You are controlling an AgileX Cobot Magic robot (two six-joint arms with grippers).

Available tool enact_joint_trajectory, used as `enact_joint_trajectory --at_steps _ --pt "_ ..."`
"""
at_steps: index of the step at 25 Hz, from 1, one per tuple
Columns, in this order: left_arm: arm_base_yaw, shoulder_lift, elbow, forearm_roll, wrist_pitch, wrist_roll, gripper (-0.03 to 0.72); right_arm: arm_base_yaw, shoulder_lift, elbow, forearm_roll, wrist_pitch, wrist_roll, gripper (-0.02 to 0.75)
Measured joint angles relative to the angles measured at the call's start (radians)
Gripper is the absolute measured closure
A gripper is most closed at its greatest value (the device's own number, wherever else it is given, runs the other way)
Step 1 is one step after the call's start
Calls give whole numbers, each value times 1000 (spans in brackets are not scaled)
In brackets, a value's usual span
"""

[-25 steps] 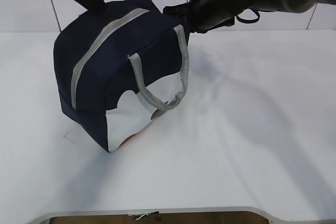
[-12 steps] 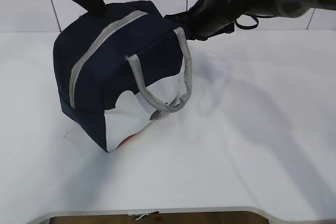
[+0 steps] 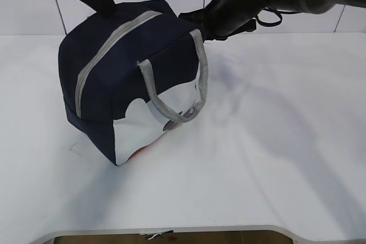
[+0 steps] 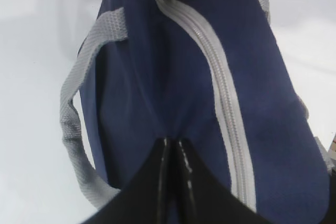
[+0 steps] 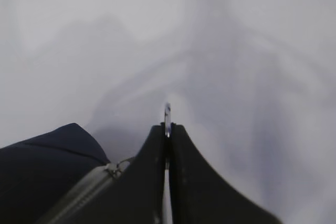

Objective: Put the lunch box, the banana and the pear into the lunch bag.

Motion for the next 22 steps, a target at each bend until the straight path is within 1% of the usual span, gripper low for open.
enact_joint_trajectory --at_steps 9,17,19,22 --pt "0 0 0 0 0 2 692 0 23 -21 2 2 -8 721" --pt "0 0 0 -1 0 2 692 0 23 -30 2 40 -29 713" --pt "0 0 0 -2 0 2 692 0 23 -34 2 46 -37 681" --pt "0 0 0 -2 2 2 692 0 23 -53 -2 56 -46 580"
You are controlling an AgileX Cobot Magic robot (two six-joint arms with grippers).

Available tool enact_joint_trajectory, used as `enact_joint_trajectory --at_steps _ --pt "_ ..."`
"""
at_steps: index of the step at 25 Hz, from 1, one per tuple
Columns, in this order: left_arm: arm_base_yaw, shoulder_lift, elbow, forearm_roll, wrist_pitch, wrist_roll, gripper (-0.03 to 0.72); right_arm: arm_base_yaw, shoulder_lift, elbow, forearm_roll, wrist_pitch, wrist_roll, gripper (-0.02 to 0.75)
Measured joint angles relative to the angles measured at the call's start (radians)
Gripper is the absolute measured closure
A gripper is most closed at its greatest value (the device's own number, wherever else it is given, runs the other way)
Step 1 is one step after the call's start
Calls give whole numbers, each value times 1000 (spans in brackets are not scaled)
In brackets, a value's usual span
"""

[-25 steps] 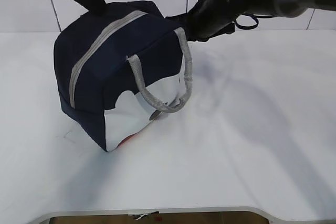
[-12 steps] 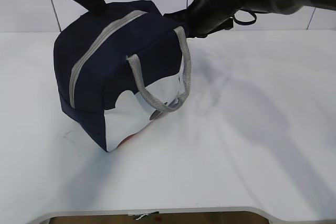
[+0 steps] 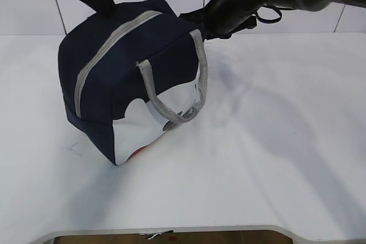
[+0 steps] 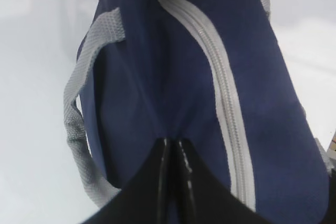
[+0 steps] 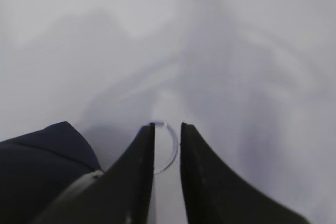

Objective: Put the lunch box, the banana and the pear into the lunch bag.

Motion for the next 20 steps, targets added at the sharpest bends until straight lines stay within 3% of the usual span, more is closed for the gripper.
enact_joint_trajectory --at_steps 3,6,20 --pt "0 0 0 0 2 0 692 0 0 -34 -1 15 -1 464" --pt "0 0 0 0 2 0 692 0 0 -78 -12 54 -4 402" --pt "0 0 0 27 2 -33 691 0 -8 -395 -39 450 -143 383"
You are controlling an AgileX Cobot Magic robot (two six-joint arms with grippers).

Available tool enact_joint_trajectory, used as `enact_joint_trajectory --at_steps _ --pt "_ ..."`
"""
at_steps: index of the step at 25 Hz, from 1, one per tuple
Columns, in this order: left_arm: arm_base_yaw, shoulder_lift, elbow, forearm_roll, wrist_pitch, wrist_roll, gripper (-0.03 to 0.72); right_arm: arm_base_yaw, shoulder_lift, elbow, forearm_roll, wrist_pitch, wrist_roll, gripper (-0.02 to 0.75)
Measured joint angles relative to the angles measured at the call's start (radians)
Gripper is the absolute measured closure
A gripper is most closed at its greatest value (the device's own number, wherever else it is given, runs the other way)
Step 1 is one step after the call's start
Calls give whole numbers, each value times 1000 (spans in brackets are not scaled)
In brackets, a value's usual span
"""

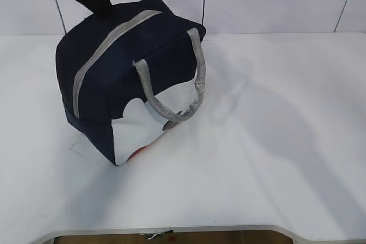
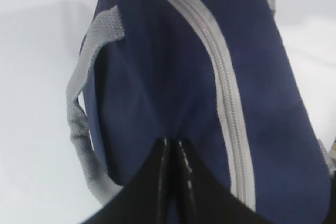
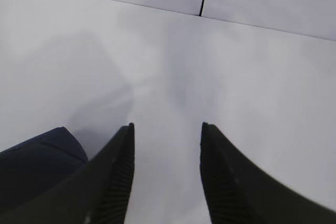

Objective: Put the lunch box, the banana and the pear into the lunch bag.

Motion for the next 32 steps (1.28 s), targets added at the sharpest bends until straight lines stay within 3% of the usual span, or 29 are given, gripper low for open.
enact_joint_trajectory --at_steps 6,11,15,22,27,32 --pt "0 0 0 71 0 -115 676 0 -63 -17 2 109 -77 383" --pt "0 0 0 98 0 -199 548 0 -94 -20 4 240 -144 382" --pt "0 0 0 144 0 -256 411 0 -103 -20 12 255 -174 387" --pt "0 0 0 194 0 -305 360 0 -149 -20 92 257 -175 405" --pt "0 -25 0 196 0 -309 251 0 -186 -20 163 258 -175 406" --pt "0 -69 0 207 2 -318 228 0 -225 -20 181 260 -185 414"
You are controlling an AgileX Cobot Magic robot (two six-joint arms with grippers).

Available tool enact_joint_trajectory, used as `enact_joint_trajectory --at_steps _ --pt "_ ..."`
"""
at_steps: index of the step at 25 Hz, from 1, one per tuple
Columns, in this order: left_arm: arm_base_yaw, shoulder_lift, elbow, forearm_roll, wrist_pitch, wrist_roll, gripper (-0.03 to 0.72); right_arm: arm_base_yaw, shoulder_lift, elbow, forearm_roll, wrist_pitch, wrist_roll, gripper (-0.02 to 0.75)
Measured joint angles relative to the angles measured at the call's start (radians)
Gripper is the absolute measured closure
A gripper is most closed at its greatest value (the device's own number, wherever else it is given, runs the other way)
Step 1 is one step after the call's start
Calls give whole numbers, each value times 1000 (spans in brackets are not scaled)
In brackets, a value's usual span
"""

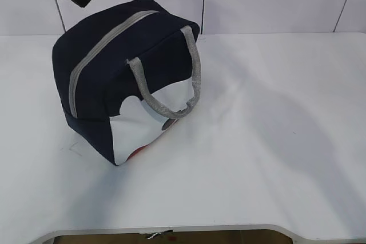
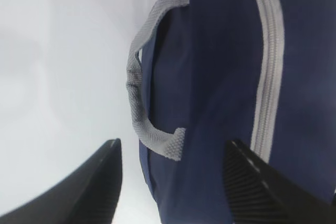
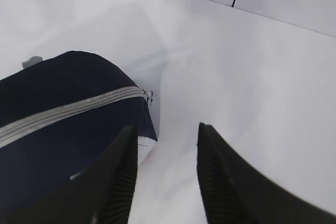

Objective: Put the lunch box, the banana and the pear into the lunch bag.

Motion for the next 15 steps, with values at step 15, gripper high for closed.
enact_joint_trajectory --at_steps 15 --pt "0 -281 102 41 10 -128 273 0 -395 489 31 0 -54 416"
